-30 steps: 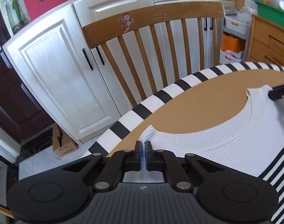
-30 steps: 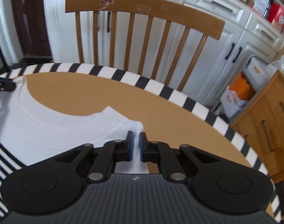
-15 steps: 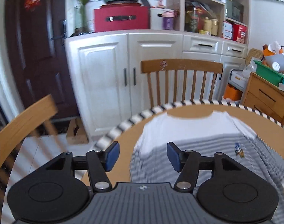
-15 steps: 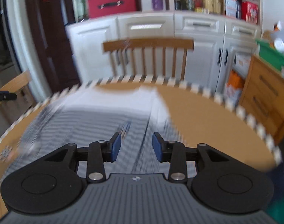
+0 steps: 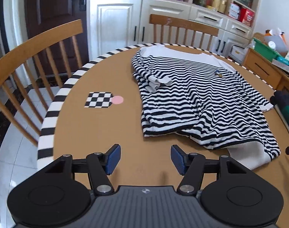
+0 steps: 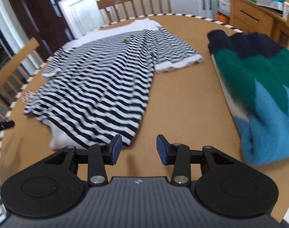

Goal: Fold clothes

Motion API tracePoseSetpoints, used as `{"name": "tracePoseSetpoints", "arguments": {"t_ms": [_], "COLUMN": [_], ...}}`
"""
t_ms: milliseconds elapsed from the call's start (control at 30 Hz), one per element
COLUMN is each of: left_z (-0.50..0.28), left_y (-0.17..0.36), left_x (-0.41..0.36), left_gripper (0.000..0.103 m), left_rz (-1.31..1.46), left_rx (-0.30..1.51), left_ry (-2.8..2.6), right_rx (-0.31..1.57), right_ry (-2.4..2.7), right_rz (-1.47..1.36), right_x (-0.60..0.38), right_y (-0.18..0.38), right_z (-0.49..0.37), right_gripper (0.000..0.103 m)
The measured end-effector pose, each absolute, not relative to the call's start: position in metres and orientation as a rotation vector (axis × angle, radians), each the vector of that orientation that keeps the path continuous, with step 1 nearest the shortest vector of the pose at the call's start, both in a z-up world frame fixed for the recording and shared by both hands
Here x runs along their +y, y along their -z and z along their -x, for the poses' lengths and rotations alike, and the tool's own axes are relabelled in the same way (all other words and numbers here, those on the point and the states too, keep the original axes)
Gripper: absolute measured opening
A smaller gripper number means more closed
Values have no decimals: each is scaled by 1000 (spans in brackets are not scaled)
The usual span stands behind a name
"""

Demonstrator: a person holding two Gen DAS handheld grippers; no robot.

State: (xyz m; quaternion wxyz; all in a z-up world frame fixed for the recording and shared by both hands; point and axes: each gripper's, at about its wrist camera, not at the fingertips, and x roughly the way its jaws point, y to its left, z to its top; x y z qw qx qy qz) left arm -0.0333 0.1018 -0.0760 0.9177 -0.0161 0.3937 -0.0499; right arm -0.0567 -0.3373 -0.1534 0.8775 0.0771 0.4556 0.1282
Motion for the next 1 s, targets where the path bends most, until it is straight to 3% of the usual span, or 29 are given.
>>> {"name": "tracePoseSetpoints", "arguments": {"t_ms": [200,233,267,300,333,367,400,500,667,767,833,933,967,1000], "left_z": [-12,-16,-20,-23,-25,-29,-32,-40,-54,-99,-135,-174,-180,-179], "left_y": [100,103,105,106,107,109,111,102,38,12,23,63,78,84], "left_x": [115,113,111,109,106,103,101,100,139,149,144,132,130,131], "left_gripper": [61,61,61,59,54,27,8,9,9,10,14,39,36,36], "left_rz": [116,110,102,97,93,89,84,102,224,333,371,323,297,288], "left_rx": [872,854,847,840,831,829,842,883,868,944,1014,1120,1172,1185], "left_ry": [157,176,202,236,270,313,356,431,454,411,354,207,149,121], "right_rx": [938,933,938,947,943,940,937,938,867,839,864,889,892,896], "right_ry": [-229,-235,-243,-244,-235,-226,-222,-239,-288,-288,-244,-190,-182,-173], "right_rz": [-258,-269,-285,-305,-313,-320,-318,-362,-381,-378,-339,-333,-340,-347], "right_x": [-323,-318,-313,-310,-306,-303,-301,-306,-345,-367,-369,-374,-376,-379], "right_y": [169,170,172,174,175,175,173,155,81,48,56,81,89,98], "right_z": [57,56,53,52,51,50,50,53,49,8,-30,-50,-52,-53], "right_gripper": [42,38,21,14,14,11,10,10,10,10,10,29,35,34]}}
